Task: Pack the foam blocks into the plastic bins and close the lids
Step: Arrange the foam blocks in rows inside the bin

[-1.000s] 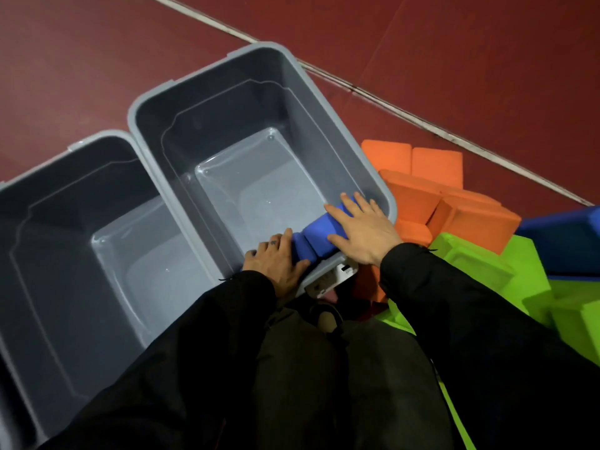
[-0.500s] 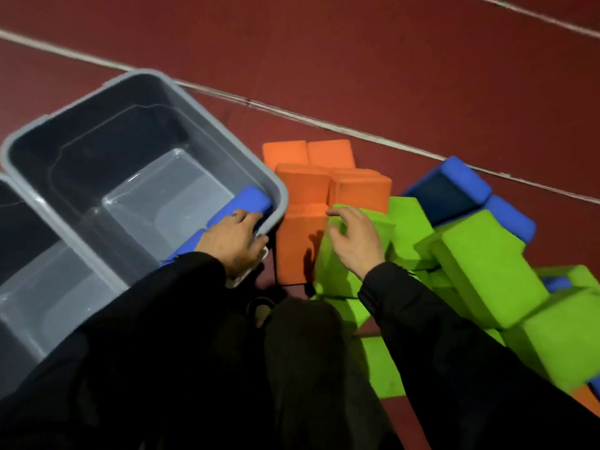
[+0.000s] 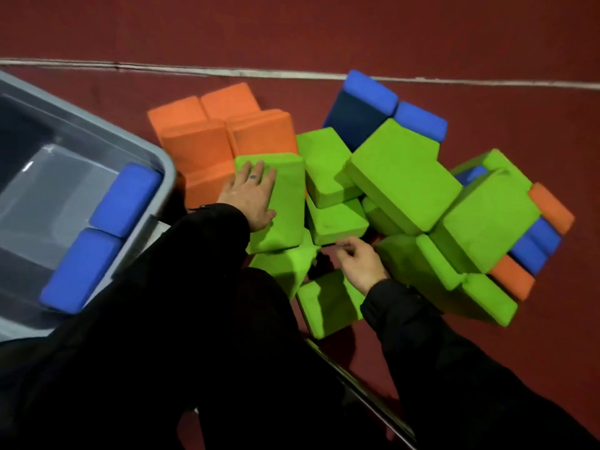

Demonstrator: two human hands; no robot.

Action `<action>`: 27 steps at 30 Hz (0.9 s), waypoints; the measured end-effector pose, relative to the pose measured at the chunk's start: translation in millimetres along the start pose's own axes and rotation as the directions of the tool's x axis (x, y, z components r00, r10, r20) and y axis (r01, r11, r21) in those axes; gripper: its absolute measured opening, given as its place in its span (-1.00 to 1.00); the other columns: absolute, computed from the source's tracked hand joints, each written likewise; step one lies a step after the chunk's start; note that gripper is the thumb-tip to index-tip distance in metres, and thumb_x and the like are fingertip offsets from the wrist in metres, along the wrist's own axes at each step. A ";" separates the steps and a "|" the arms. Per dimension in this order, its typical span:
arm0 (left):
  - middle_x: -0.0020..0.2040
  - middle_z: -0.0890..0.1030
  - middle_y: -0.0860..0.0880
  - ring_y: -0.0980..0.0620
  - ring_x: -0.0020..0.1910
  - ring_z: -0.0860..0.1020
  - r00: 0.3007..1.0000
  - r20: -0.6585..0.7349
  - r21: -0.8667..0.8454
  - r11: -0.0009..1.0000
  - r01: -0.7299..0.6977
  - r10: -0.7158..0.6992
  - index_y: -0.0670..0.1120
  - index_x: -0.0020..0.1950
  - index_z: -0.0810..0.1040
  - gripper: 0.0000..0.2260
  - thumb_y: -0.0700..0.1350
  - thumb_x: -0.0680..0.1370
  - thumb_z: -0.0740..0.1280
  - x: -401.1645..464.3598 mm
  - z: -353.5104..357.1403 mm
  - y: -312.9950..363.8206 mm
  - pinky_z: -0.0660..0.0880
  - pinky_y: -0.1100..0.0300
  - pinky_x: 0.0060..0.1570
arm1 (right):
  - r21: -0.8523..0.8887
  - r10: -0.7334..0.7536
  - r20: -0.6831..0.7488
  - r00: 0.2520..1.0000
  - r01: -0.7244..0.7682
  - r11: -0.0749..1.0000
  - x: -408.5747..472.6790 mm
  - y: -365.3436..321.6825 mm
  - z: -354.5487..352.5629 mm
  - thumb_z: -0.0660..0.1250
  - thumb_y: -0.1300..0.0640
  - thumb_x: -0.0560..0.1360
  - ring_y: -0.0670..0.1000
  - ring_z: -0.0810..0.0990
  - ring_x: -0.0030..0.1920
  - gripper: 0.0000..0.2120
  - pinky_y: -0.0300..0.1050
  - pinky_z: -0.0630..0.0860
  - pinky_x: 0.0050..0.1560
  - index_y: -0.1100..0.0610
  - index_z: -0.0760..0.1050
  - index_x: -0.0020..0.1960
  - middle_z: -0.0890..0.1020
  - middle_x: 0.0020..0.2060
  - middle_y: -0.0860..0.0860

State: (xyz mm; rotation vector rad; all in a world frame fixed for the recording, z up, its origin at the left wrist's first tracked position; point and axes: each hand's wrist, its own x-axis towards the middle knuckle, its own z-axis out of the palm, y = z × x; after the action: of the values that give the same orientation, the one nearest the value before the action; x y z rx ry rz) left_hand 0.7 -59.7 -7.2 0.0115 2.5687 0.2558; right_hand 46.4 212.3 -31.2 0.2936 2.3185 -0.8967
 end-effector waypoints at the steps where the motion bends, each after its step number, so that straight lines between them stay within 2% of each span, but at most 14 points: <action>1: 0.66 -0.17 -0.11 -0.18 0.63 -0.14 0.999 0.026 0.028 0.999 0.022 -0.022 -0.02 0.65 -0.15 -0.10 0.14 0.54 0.39 2.2 4.6 3.8 0.11 -0.22 0.54 | 0.036 0.021 -0.010 1.000 -0.021 0.999 -3.9 9.2 2.0 0.33 0.15 0.61 0.07 0.59 0.18 -0.81 -0.09 0.48 0.22 0.13 0.57 0.21 0.64 0.12 0.02; 3: 0.64 -0.04 -0.19 -0.27 0.60 0.00 0.999 -0.017 0.099 0.994 0.046 -0.044 -0.06 0.64 -0.14 -0.04 0.14 0.50 0.43 2.6 4.9 8.6 0.21 -0.21 0.49 | 0.051 0.081 0.005 0.997 -0.081 0.995 -12.7 25.2 5.7 0.33 0.16 0.62 0.02 0.56 0.16 -0.80 -0.23 0.40 0.13 0.16 0.57 0.22 0.62 0.11 0.00; 5: 0.55 0.13 -0.26 -0.32 0.47 0.20 0.991 -0.109 0.087 0.992 0.093 -0.084 -0.11 0.63 -0.07 -0.02 0.16 0.45 0.47 5.2 0.0 6.8 0.34 -0.18 0.36 | 0.028 0.095 -0.043 0.995 -0.093 0.995 -20.0 38.5 7.0 0.34 0.11 0.60 0.06 0.59 0.16 -0.79 -0.19 0.43 0.12 0.13 0.58 0.21 0.65 0.14 0.03; 8: 0.52 0.23 -0.26 -0.30 0.41 0.27 0.979 -0.083 0.084 0.978 0.193 -0.186 -0.16 0.63 -0.04 0.02 0.20 0.42 0.49 11.7 -5.7 -2.1 0.36 -0.14 0.32 | 0.019 -0.053 -0.230 0.972 0.059 0.998 -15.1 32.6 -10.6 0.31 0.02 0.51 0.10 0.62 0.16 -0.70 0.05 0.54 0.21 0.05 0.56 0.22 0.66 0.12 0.04; 10: 0.43 0.34 -0.25 -0.27 0.36 0.34 0.975 -0.087 0.128 0.968 0.216 -0.206 -0.17 0.60 0.06 -0.01 0.25 0.40 0.49 14.0 -5.2 -5.4 0.37 -0.11 0.28 | -0.012 -0.124 -0.480 0.869 0.135 0.991 2.9 14.3 -34.1 0.37 0.04 0.51 0.11 0.56 0.19 -0.59 0.06 0.50 0.27 0.13 0.51 0.33 0.60 0.17 0.12; 11: 0.38 0.37 -0.23 -0.26 0.32 0.36 0.976 -0.114 0.139 0.970 0.200 -0.185 -0.16 0.56 0.18 -0.06 0.27 0.38 0.49 14.6 -4.0 -5.2 0.38 -0.11 0.26 | 0.020 -0.076 -0.629 0.774 0.114 0.993 13.5 3.8 -47.6 0.41 0.03 0.50 0.15 0.53 0.23 -0.51 0.05 0.45 0.29 0.16 0.47 0.38 0.56 0.20 0.16; 12: 0.33 0.38 -0.22 -0.25 0.29 0.38 0.979 -0.140 0.143 0.976 0.167 -0.147 -0.13 0.48 0.29 -0.14 0.29 0.35 0.49 15.0 -3.2 -3.7 0.39 -0.11 0.24 | 0.110 0.039 -0.735 0.676 0.061 0.992 23.4 -7.2 -62.5 0.44 -0.01 0.48 0.19 0.49 0.27 -0.42 0.07 0.40 0.31 0.17 0.43 0.42 0.52 0.23 0.20; 13: 0.31 0.38 -0.21 -0.26 0.27 0.37 0.983 -0.149 0.140 0.982 0.130 -0.109 -0.10 0.40 0.35 -0.20 0.30 0.33 0.50 14.5 -2.6 -1.2 0.38 -0.12 0.23 | 0.235 0.200 -0.779 0.594 -0.018 0.972 33.2 -14.7 -75.9 0.47 -0.09 0.46 0.23 0.46 0.31 -0.33 0.09 0.37 0.33 0.16 0.38 0.47 0.48 0.29 0.21; 15: 0.32 0.39 -0.20 -0.25 0.31 0.37 0.991 -0.119 0.089 0.993 0.072 -0.061 -0.07 0.34 0.35 -0.19 0.29 0.27 0.54 14.0 -1.0 4.0 0.34 -0.14 0.28 | 0.467 0.505 -0.700 0.505 -0.212 0.859 49.4 -19.9 -95.5 0.47 -0.26 0.43 0.27 0.40 0.38 -0.17 0.13 0.34 0.36 0.14 0.29 0.52 0.38 0.38 0.21; 17: 0.24 0.49 -0.19 -0.23 0.27 0.45 0.999 -0.048 0.011 1.000 0.018 -0.018 -0.09 0.30 0.31 -0.18 0.30 0.26 0.56 12.0 -2.9 9.5 0.35 -0.14 0.30 | 0.611 0.674 -0.536 0.509 -0.316 0.725 56.2 -16.2 -103.7 0.49 -0.31 0.40 0.30 0.37 0.40 -0.11 0.12 0.31 0.42 0.15 0.26 0.51 0.33 0.42 0.23; 20: 0.10 0.52 -0.16 -0.23 0.13 0.52 1.000 0.005 -0.118 0.993 -0.015 0.015 -0.10 0.25 0.26 -0.23 0.26 0.30 0.57 4.1 -9.4 12.5 0.49 -0.09 0.06 | 0.745 0.710 -0.400 0.580 -0.246 0.621 62.0 -5.8 -105.1 0.56 -0.18 0.39 0.26 0.45 0.29 -0.11 0.06 0.30 0.37 0.11 0.15 0.49 0.35 0.38 0.27; 23: 0.14 0.52 -0.17 -0.24 0.16 0.52 0.998 -0.058 -0.165 0.986 -0.029 0.020 -0.10 0.28 0.25 -0.22 0.26 0.31 0.56 -9.7 -17.2 12.8 0.51 -0.10 0.03 | 0.839 0.671 -0.374 0.640 -0.074 0.539 66.9 -5.4 -107.4 0.59 0.09 0.43 0.12 0.45 0.07 -0.14 -0.05 0.36 0.22 0.18 0.07 0.48 0.40 0.24 0.19; 25: 0.18 0.52 -0.19 -0.26 0.16 0.54 0.994 -0.107 -0.202 0.979 -0.025 0.004 -0.10 0.29 0.26 -0.21 0.26 0.31 0.56 -19.3 -23.5 12.6 0.50 -0.08 0.04 | 0.845 0.651 -0.385 0.654 -0.034 0.534 65.7 -8.5 -106.4 0.60 0.17 0.41 0.10 0.46 0.10 -0.12 -0.07 0.41 0.25 0.20 0.06 0.49 0.36 0.22 0.16; 27: 0.19 0.52 -0.22 -0.27 0.14 0.55 0.990 -0.141 -0.256 0.967 -0.010 -0.027 -0.11 0.31 0.26 -0.21 0.25 0.32 0.56 -29.3 -32.2 11.9 0.50 -0.08 0.04 | 0.829 0.628 -0.425 0.652 0.002 0.559 60.9 -10.6 -100.9 0.63 0.17 0.37 0.15 0.51 0.18 -0.06 0.03 0.43 0.35 0.17 0.08 0.51 0.41 0.32 0.23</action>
State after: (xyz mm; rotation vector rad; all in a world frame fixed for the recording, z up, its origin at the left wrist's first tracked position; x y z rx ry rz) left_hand 7.9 -55.6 37.1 -0.1178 2.6571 0.6041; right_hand -53.4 270.8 -6.2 1.6925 2.1286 -1.7768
